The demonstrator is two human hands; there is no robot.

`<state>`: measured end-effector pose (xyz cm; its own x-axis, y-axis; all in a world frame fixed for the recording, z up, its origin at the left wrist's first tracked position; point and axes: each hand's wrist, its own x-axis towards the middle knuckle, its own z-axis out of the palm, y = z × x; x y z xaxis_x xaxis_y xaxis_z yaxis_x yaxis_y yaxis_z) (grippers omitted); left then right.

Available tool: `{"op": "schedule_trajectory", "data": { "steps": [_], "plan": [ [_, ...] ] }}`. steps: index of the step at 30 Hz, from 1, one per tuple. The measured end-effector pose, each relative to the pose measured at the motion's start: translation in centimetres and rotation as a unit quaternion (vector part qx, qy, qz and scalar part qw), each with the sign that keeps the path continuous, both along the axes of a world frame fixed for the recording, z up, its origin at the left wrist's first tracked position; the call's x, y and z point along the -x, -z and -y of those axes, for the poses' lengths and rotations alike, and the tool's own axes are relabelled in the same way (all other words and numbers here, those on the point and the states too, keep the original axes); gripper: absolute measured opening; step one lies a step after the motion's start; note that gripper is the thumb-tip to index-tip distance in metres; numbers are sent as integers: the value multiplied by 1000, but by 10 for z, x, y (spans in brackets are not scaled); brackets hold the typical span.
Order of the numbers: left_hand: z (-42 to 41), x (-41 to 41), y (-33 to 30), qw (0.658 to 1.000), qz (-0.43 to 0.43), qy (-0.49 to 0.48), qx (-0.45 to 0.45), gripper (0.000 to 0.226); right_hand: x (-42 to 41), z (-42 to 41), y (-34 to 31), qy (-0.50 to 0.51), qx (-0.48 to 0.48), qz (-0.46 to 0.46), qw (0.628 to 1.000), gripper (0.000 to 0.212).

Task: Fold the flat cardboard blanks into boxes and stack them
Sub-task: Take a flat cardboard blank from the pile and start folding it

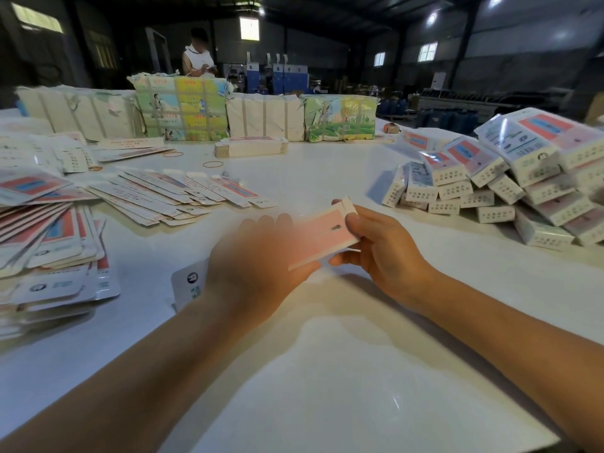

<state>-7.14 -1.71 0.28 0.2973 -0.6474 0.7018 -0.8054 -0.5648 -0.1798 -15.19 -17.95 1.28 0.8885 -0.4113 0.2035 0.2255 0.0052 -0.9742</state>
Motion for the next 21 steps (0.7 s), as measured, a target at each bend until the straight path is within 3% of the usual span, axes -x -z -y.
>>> {"op": "schedule_trajectory", "data": {
  "steps": [3,15,21],
  "plan": [
    [0,-2,0,1000,-2,-9,-7,74,-2,3,0,-4,-44,-10,999,33],
    [1,-1,2,998,-33,-40,-25,74,2,2,-6,-14,-70,20,997,28],
    [2,-2,3,997,-63,-33,-22,75,1,3,-9,-14,-68,11,998,49]
  ]
}}
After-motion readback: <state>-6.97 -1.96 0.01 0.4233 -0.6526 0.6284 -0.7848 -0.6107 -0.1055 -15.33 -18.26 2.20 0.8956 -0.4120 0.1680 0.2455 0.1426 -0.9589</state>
